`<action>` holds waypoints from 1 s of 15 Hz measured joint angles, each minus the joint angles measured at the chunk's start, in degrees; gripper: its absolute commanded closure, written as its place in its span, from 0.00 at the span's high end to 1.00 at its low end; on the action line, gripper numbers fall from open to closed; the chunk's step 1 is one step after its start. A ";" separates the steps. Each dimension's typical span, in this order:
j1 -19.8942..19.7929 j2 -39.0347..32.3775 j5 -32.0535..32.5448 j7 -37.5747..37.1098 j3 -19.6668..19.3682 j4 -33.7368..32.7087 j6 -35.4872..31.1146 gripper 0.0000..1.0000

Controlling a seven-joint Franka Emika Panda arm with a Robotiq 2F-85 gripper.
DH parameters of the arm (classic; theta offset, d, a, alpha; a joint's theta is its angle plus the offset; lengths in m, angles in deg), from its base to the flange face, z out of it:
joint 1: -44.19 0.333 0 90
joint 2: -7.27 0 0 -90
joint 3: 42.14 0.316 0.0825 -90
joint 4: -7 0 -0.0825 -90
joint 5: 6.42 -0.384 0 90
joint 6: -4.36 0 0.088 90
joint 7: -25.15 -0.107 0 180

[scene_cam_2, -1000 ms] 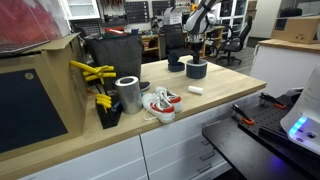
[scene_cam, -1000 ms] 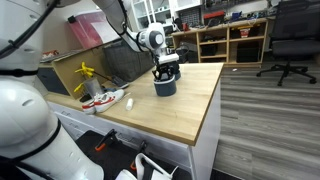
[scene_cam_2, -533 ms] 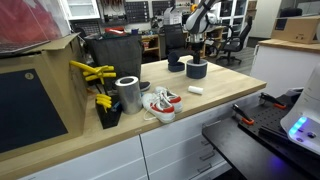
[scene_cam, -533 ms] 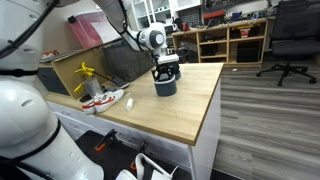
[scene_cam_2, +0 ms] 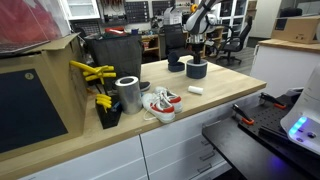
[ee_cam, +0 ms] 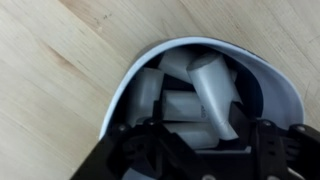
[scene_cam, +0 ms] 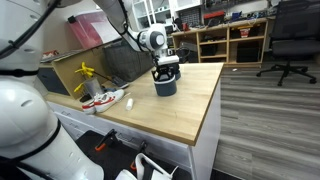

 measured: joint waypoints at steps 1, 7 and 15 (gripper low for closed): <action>0.02 -0.05 0.01 0.00 0.00 0.00 -0.02 0.44; 0.05 -0.08 0.19 0.00 -0.06 0.21 -0.85 0.00; -0.52 0.15 0.40 0.00 -0.37 0.33 -2.74 0.00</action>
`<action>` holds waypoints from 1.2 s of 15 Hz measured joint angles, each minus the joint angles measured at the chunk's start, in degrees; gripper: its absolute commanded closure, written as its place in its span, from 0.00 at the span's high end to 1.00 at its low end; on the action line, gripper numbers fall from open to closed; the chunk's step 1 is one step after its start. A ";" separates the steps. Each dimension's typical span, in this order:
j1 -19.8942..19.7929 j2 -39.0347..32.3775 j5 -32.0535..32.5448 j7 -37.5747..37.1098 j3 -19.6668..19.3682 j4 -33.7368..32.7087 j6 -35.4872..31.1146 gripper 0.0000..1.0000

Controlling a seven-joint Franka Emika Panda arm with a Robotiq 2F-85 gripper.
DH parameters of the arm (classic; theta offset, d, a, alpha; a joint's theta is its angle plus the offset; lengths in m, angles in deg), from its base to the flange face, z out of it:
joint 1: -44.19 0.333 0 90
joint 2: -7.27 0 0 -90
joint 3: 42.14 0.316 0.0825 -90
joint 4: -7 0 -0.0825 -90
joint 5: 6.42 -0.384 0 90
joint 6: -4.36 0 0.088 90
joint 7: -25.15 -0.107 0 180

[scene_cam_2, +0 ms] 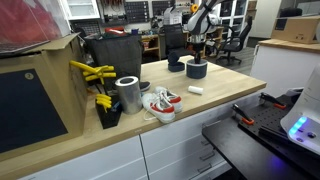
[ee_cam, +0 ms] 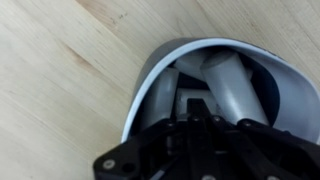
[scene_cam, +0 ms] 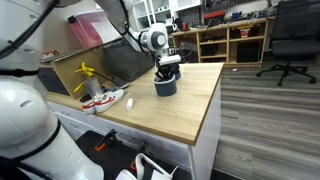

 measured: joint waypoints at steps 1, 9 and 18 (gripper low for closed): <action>-0.01 0.30 0.04 0.00 -0.01 -0.13 -0.46 0.00; 0.88 5.38 0.11 0.00 0.20 -0.63 -2.01 0.26; 2.74 6.18 6.48 -4.94 -0.80 -8.17 7.24 0.49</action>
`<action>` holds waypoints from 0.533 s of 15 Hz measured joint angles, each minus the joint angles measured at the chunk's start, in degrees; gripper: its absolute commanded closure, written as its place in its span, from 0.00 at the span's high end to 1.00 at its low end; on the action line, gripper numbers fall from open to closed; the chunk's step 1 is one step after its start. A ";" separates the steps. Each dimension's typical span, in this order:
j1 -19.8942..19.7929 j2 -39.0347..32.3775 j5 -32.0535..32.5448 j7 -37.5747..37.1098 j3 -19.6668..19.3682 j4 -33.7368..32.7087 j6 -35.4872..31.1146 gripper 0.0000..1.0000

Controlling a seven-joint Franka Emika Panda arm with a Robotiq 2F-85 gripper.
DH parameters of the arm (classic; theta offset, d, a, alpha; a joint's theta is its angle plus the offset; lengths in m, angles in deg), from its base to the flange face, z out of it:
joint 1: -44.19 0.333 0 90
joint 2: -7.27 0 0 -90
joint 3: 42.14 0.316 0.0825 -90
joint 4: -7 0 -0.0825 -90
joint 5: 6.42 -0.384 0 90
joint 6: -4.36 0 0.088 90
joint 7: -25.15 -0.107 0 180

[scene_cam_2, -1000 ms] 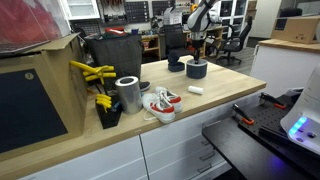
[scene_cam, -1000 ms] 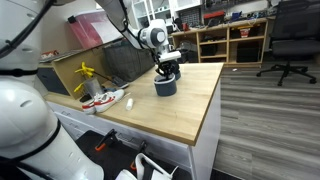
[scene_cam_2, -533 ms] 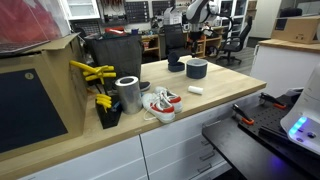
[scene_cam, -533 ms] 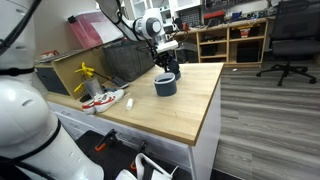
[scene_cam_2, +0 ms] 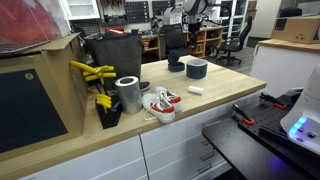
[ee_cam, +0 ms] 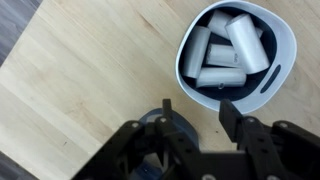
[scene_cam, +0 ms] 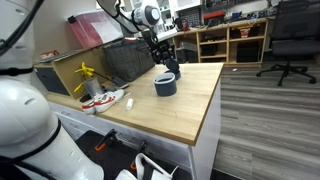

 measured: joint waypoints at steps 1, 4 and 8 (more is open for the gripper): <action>0.16 0.00 0.05 -0.22 0.00 -0.82 1.23 0.44; 0.83 -0.03 0.07 -0.64 0.01 -1.59 4.57 0.29; 1.58 -0.38 0.41 -0.67 0.01 -1.01 7.85 0.28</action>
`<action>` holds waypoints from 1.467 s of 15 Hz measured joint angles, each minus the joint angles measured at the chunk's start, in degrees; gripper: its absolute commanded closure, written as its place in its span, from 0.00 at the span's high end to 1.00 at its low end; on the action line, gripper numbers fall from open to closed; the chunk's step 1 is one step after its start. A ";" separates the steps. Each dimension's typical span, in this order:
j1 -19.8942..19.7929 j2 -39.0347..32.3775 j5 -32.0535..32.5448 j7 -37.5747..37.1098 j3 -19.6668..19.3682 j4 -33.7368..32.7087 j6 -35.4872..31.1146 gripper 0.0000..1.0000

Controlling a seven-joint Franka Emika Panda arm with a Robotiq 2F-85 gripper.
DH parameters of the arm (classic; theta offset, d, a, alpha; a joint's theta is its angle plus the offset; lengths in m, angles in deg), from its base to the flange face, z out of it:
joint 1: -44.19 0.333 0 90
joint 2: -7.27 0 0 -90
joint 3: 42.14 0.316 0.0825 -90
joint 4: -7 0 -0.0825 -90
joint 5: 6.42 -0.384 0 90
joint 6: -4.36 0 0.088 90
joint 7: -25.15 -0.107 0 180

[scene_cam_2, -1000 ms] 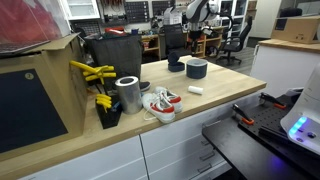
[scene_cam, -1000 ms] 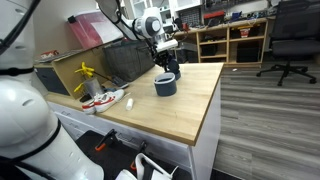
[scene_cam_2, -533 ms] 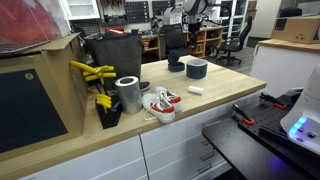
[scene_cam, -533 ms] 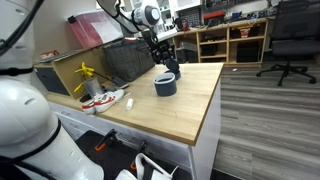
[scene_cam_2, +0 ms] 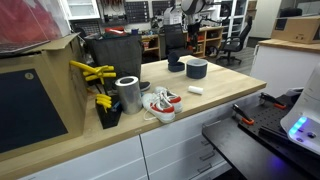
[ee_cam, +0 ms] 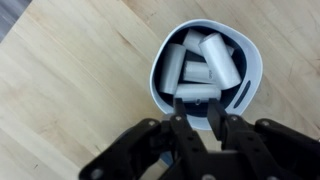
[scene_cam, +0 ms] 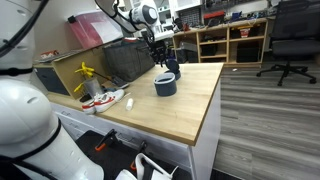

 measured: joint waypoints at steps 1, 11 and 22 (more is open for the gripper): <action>0.10 -0.05 0.19 0.00 0.00 0.34 0.66 0.28; 0.29 -0.51 2.96 0.01 0.11 5.63 0.57 0.37; 1.27 -5.03 6.46 0.01 0.14 6.98 -6.96 0.43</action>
